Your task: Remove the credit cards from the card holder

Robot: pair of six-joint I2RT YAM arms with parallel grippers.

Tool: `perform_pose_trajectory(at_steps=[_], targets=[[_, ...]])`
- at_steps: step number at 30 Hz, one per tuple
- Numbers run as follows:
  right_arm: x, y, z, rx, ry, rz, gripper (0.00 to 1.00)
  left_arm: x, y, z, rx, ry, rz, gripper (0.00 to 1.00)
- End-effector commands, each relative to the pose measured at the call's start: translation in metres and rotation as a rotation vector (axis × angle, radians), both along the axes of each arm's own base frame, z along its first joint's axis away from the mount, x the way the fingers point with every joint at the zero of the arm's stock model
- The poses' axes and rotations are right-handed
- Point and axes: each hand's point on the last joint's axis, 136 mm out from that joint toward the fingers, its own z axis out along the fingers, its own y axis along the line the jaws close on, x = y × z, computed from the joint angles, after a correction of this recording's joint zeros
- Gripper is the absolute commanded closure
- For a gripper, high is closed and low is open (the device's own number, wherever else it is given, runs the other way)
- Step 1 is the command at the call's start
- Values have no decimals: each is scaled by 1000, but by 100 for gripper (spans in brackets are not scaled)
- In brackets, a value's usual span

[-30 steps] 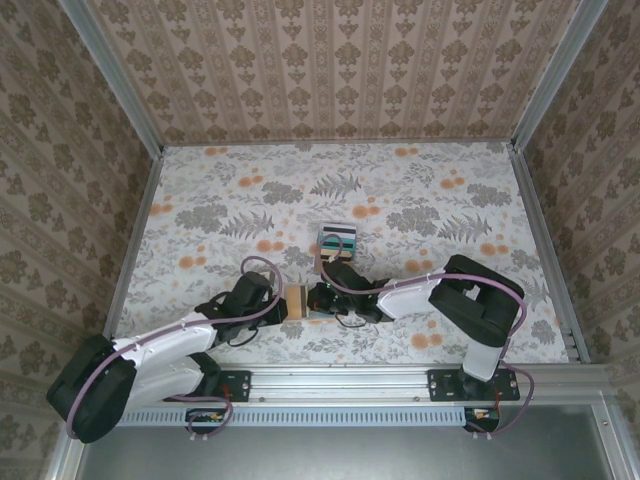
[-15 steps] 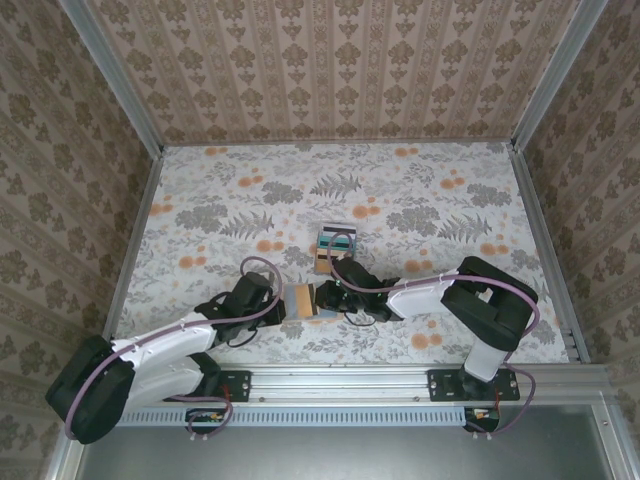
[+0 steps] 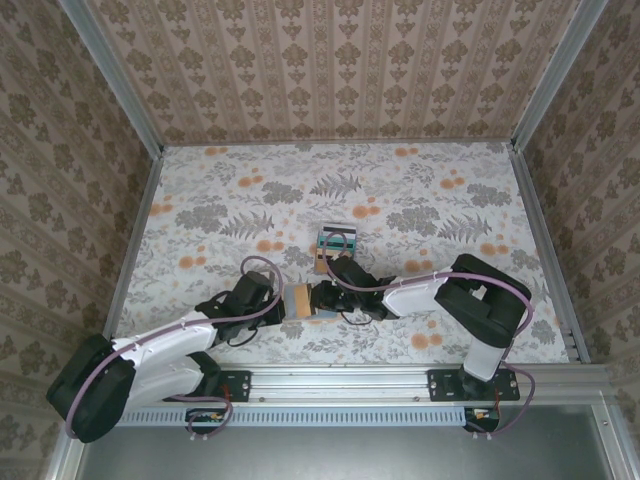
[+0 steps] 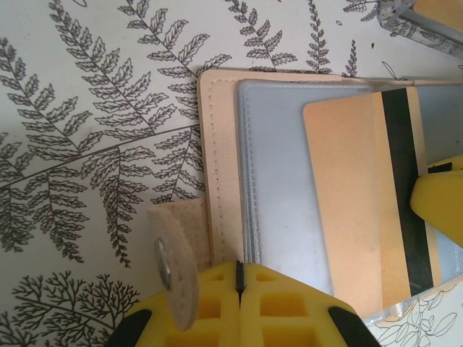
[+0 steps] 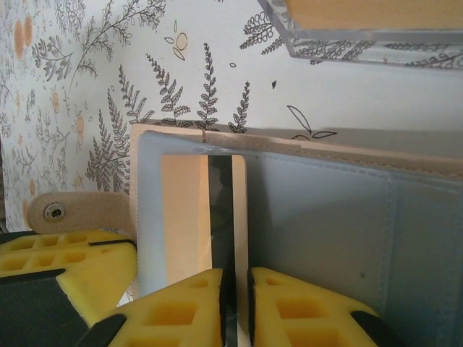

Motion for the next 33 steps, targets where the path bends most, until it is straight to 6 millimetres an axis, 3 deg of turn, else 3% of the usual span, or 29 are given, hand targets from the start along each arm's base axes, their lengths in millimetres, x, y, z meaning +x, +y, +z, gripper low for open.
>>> perform_pose_trajectory(at_steps=[1, 14, 21, 25, 27, 33], targets=[[0, -10, -9, -33, 10, -12, 89, -8, 10, -10, 59, 44, 6, 100], [-2, -58, -10, -66, -4, -101, 92, -8, 13, -9, 66, 38, 12, 100], [-5, -74, 1, -68, -34, -113, 93, -8, 12, -8, 66, 38, 9, 100], [-5, -81, 19, -85, -86, -97, 95, -8, 12, -5, 60, 33, 9, 100], [-3, -85, 38, -101, -140, -79, 98, -7, 12, -2, 55, 25, 10, 100], [5, -93, 90, -236, -306, 61, 100, -4, 8, 15, 12, -32, -4, 82]])
